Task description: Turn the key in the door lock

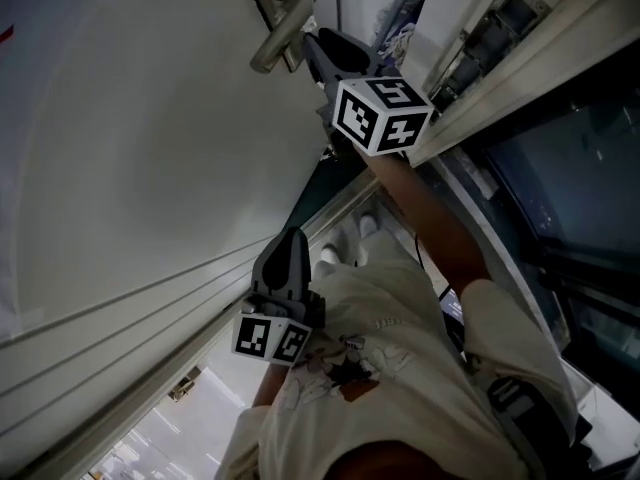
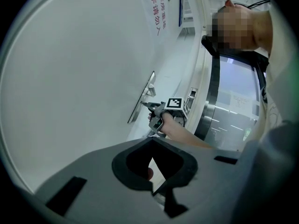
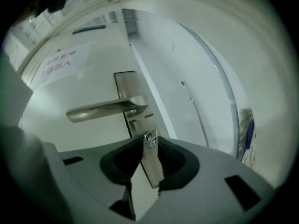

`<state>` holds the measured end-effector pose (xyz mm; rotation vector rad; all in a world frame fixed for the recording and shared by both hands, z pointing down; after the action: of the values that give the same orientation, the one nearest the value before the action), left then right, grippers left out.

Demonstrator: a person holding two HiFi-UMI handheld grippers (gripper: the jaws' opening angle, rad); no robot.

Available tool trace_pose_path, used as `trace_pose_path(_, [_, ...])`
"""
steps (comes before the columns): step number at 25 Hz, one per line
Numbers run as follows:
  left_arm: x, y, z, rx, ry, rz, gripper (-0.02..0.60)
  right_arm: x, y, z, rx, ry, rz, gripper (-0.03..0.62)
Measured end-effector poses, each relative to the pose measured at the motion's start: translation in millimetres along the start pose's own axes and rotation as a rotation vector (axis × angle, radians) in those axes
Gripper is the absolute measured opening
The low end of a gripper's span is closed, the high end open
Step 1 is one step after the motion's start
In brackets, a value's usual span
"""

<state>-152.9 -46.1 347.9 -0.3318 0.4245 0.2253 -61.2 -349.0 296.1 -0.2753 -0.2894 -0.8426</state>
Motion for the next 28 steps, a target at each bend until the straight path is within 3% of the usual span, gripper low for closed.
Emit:
trace_pose_path(5, [-1, 7, 3, 0.011, 0.010, 0.027, 0.002, -21, 1, -10, -0.018, 0.502, 0.153, 0.127])
trace_pose_path(11, [-10, 27, 5, 0.042, 0.033, 0.032, 0.002, -45, 3, -1, -0.097, 0.920, 0.315, 0.144])
trace_pose_path(20, [-26, 43, 6, 0.063, 0.058, 0.047, 0.002, -47, -24, -3, -0.242, 1.191, 0.510, 0.176])
trace_pose_path(25, [-36, 49, 8, 0.073, 0.077, 0.037, 0.002, -45, -36, 4, -0.304, 1.396, 0.607, 0.133])
trace_pose_path(28, [-39, 51, 8, 0.077, 0.085, 0.032, 0.002, -45, -38, 8, -0.314, 1.440, 0.646, 0.125])
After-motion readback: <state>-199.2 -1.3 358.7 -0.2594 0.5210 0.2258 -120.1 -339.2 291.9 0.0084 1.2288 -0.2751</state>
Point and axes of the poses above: the fingertips, and each gripper's own axes: y backward along the fingers, x to its right, z out of its underside, the point moved 9 cm from there along y, backward along the fingers, and after that the axes turned 9 degrees about -x, right-handed, at the moved point
